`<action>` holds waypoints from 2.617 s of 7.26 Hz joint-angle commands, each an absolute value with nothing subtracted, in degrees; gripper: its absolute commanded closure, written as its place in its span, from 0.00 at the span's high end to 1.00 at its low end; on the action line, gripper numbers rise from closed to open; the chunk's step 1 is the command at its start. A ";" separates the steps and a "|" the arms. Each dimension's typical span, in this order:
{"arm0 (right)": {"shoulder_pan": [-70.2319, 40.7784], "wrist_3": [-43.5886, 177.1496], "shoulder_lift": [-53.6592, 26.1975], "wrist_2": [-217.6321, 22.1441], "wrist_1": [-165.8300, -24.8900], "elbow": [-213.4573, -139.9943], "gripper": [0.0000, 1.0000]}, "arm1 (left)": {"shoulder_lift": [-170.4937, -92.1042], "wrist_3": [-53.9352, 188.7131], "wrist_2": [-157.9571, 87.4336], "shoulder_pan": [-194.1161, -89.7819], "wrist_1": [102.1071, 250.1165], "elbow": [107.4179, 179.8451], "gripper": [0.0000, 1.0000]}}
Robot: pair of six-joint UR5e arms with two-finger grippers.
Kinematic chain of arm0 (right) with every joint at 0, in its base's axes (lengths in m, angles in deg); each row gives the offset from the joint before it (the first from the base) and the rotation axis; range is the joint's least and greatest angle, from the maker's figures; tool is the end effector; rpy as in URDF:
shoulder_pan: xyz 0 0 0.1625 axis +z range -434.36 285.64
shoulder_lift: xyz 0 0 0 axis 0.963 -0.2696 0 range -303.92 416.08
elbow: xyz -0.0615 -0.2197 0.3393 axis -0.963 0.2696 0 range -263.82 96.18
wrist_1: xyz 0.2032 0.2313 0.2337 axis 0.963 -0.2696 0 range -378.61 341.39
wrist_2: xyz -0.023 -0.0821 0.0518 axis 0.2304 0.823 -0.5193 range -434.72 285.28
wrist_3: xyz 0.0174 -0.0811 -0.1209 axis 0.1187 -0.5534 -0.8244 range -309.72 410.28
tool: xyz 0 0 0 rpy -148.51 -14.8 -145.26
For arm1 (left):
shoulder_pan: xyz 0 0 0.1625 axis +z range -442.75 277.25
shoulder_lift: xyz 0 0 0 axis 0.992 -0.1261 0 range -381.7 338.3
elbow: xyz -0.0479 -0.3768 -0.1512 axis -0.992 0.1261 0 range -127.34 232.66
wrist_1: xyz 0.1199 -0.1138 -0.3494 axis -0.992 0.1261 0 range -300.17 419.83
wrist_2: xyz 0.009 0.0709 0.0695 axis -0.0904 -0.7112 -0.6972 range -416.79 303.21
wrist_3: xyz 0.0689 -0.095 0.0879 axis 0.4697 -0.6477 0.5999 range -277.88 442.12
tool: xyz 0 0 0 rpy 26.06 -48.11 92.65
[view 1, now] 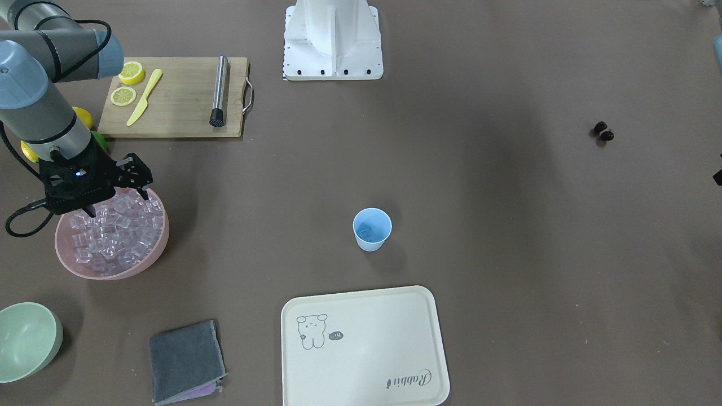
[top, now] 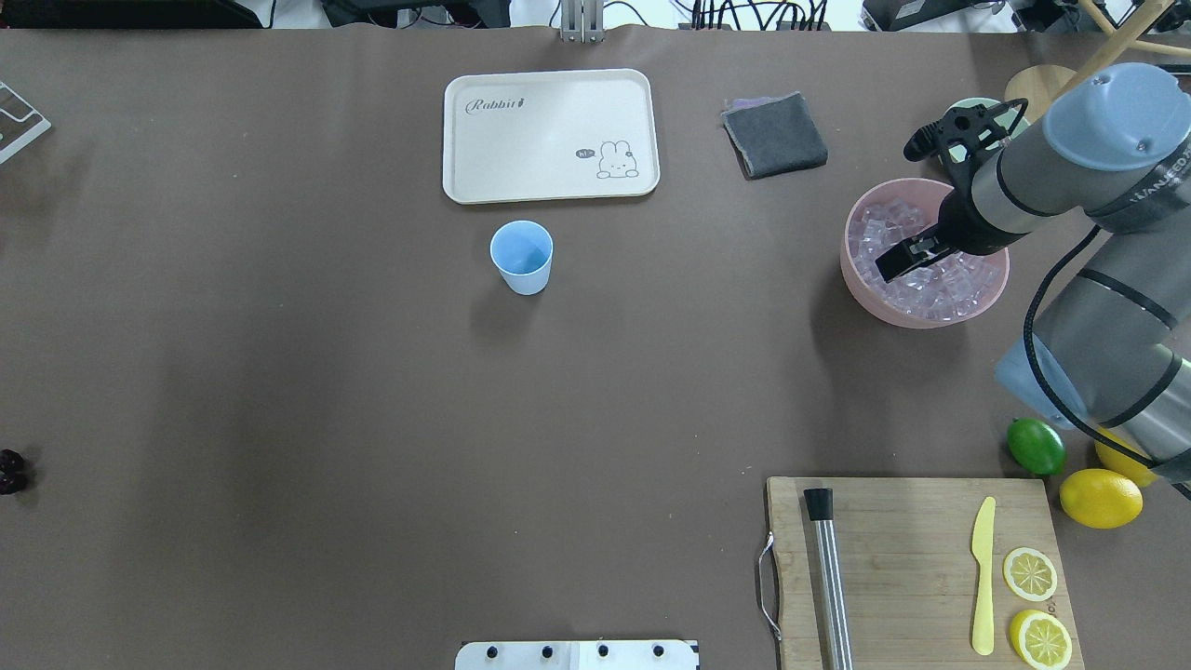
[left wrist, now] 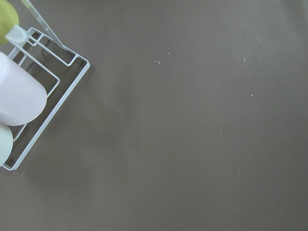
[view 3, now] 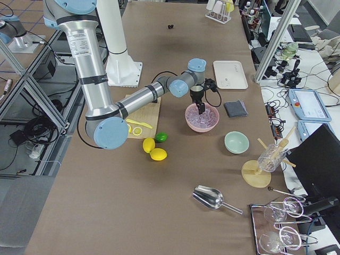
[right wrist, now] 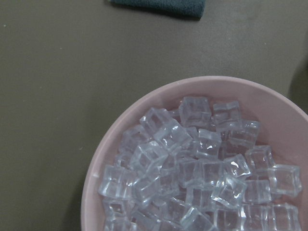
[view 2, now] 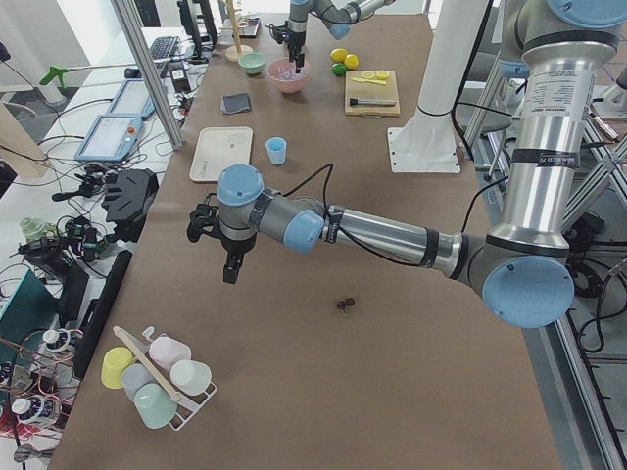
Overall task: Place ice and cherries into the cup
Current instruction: 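Return the right gripper to the pink bowl and grasp another ice cube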
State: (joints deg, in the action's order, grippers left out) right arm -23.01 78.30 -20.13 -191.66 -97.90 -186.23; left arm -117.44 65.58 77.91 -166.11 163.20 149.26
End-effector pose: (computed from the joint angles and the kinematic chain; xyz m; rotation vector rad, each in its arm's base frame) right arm -0.3107 -0.4957 0.4440 0.2798 -0.7292 -0.3274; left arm 0.0314 -0.5302 0.5425 0.2624 0.8355 0.0134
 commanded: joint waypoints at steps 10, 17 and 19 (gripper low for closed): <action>-25.14 74.10 -20.13 -190.65 -96.92 -181.38 0.61 | -115.22 66.03 77.94 -166.43 163.19 150.75 0.98; -24.88 72.52 -20.91 -189.25 -96.92 -182.08 0.09 | -115.04 66.12 77.94 -166.43 163.28 150.92 0.98; -24.44 72.52 -20.04 -189.16 -97.01 -181.91 0.95 | -115.04 66.12 77.94 -166.43 163.28 151.01 0.98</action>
